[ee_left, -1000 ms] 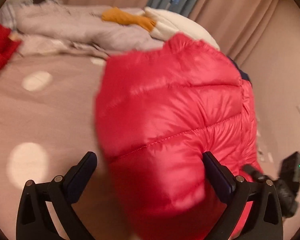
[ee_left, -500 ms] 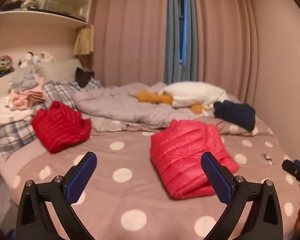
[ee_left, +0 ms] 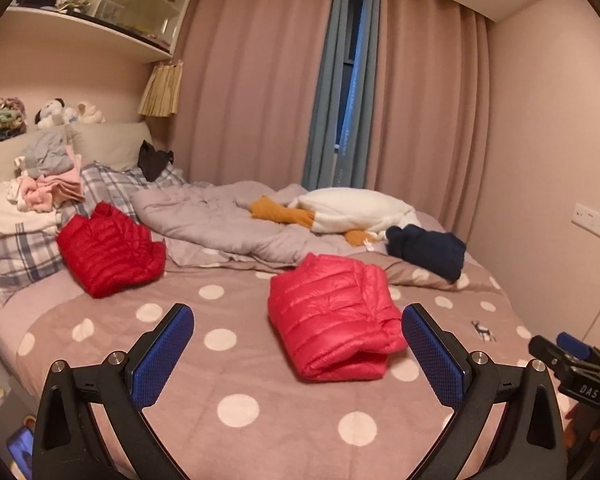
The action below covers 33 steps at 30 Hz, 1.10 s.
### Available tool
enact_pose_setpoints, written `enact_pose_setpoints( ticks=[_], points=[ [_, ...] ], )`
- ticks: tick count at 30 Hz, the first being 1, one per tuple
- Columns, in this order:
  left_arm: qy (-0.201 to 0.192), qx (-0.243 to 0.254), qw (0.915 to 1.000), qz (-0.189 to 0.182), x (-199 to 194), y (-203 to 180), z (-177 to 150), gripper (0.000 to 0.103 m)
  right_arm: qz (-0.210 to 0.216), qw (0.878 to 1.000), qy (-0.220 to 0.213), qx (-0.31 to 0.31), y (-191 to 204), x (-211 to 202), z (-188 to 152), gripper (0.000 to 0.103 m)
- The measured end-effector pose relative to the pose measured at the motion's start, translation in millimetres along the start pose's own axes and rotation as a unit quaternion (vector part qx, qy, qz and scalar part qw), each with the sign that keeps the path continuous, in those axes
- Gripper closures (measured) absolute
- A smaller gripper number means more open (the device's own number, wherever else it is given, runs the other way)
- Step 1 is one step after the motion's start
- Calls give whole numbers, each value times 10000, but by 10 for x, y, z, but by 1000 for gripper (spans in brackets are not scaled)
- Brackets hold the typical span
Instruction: Fold large clothes
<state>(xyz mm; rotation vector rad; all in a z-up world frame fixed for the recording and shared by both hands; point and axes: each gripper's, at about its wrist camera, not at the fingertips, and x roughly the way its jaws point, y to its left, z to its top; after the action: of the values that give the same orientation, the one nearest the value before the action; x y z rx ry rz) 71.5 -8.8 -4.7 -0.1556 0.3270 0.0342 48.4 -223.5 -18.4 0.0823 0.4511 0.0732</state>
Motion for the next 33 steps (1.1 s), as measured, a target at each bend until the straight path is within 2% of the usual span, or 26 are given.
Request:
enact_pose_setpoints(
  ticks=[12,18,23,33],
  points=[
    [38,291,9992,269,0,-59,-83,0,-14,9996,152,-243,153,42,-17,0],
    [48,622,9971,430,-21,-104,-142,0,-35,9991,300,-297,203,78,-47,0],
    [181,563,9977,318,-36,-65,-146,0,-112,9989,283,-367,257,47,-40,0],
    [116,611,9976,293,-93,-45,-123,0,-162,9981,352,-470,314,29,-31,0]
  ],
)
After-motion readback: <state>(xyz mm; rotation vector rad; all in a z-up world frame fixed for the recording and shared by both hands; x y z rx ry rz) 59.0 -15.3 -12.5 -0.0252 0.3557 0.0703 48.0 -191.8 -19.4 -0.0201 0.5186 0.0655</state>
